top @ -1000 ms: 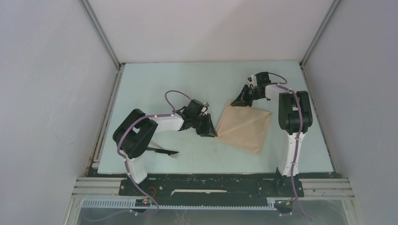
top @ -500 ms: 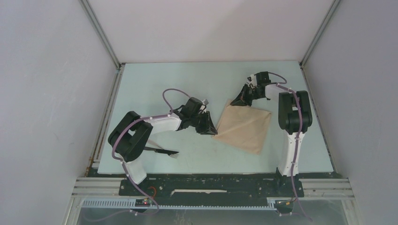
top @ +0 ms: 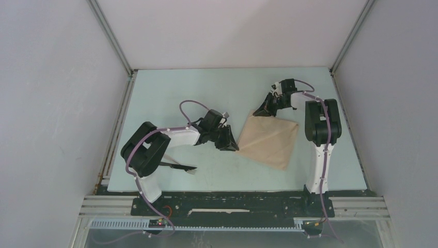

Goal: Fold the napkin into a case and place the utensils inside
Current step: Fold the top corner of the square-folded napkin at the center of the board.

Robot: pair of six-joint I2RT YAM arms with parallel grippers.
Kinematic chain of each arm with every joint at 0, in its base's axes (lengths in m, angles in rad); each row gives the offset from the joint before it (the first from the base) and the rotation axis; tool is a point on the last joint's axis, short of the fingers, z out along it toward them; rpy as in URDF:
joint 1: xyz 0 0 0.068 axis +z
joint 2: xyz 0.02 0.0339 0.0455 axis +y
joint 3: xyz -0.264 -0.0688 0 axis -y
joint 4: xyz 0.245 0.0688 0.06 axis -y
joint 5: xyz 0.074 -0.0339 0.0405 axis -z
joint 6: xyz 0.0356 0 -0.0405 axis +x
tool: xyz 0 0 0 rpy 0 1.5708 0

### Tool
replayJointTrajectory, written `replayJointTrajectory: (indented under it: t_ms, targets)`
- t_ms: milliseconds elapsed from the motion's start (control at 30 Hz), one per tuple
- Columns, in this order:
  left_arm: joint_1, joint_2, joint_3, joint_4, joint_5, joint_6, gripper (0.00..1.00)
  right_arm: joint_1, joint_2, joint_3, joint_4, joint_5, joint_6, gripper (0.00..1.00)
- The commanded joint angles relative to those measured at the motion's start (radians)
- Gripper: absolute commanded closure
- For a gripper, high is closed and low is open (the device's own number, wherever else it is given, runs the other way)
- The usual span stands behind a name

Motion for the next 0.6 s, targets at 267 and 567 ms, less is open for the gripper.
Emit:
replayJointTrajectory:
  t_ms: [267,567]
  targets:
    - [0.004,-0.087,0.059,-0.092,-0.057,0.062,0.63,0.002,0.023,0.051,0.013,-0.008,0.004,1.0]
    - [-0.035,-0.021,0.167,-0.103,0.018,0.059,0.73,0.004,0.028,0.049,0.006,-0.012,-0.002,1.0]
